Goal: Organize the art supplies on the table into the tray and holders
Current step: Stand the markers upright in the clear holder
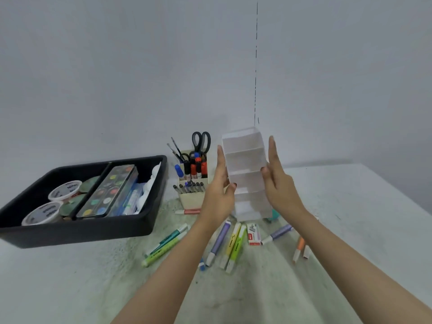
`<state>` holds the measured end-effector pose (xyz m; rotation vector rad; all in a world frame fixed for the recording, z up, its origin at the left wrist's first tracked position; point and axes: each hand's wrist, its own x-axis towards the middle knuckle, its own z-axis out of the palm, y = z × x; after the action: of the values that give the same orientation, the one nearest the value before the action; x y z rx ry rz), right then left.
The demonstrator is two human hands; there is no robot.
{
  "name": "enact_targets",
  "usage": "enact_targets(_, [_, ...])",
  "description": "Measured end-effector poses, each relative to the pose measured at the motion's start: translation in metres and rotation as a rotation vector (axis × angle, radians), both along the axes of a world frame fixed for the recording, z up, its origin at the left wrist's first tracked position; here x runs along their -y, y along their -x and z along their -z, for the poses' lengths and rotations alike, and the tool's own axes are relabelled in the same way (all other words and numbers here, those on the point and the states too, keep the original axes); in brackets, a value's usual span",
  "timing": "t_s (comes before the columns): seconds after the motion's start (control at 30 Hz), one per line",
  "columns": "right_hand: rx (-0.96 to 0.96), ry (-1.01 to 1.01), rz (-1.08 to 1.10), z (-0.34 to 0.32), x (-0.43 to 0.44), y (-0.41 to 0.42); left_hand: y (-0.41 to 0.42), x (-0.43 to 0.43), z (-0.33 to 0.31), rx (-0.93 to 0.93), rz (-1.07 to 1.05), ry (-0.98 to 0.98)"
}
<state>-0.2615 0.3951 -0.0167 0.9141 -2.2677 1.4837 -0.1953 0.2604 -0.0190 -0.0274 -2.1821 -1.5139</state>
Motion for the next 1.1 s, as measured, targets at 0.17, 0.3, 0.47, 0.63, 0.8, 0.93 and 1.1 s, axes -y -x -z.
enact_targets(0.17, [-0.129,-0.051,0.025,0.010,0.016,0.034,0.029,0.009,0.012,0.057,-0.129,0.237])
enact_targets(0.3, [-0.122,-0.065,0.013,0.020,0.024,0.057,0.049,0.019,0.019,0.099,-0.161,0.298])
enact_targets(0.47, [-0.069,-0.040,0.053,0.029,0.033,0.071,0.068,0.023,0.033,0.135,-0.185,0.313])
enact_targets(0.63, [-0.060,-0.048,0.059,0.035,0.033,0.077,0.074,0.025,0.036,0.093,-0.174,0.359])
enact_targets(0.8, [-0.056,-0.060,0.039,0.049,0.032,0.068,0.072,0.026,0.049,0.045,-0.176,0.413])
enact_targets(0.93, [0.015,-0.073,0.047,0.062,0.033,0.054,0.070,0.028,0.057,0.040,-0.190,0.383])
enact_targets(1.1, [0.069,-0.074,0.023,0.067,0.038,0.050,0.072,0.034,0.059,0.075,-0.198,0.361])
